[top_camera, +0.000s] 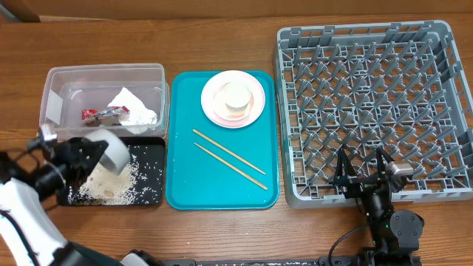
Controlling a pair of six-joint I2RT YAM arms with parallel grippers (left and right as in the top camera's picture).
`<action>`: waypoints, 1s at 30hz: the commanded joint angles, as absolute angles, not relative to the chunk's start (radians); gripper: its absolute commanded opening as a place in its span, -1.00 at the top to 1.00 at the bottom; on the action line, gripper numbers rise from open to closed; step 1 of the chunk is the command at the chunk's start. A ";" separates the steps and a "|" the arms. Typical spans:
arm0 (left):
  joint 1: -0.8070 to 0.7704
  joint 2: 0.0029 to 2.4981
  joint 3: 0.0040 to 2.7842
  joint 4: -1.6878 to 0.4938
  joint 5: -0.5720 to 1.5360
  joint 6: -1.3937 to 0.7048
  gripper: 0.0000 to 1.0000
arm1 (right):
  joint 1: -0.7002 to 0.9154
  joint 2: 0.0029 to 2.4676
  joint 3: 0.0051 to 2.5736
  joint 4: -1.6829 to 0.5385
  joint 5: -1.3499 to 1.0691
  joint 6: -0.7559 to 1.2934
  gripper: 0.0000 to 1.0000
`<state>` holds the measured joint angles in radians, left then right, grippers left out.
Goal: Sort waste into correct bins and load items into the dishwasher
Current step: 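Return the empty bowl with the left gripper onto the teal tray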
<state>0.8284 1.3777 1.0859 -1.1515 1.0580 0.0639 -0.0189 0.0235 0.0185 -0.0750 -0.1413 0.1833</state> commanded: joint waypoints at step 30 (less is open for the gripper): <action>-0.610 1.646 1.289 -1.219 -0.034 -0.565 0.92 | -0.021 0.023 0.008 -0.070 -0.139 0.187 -1.00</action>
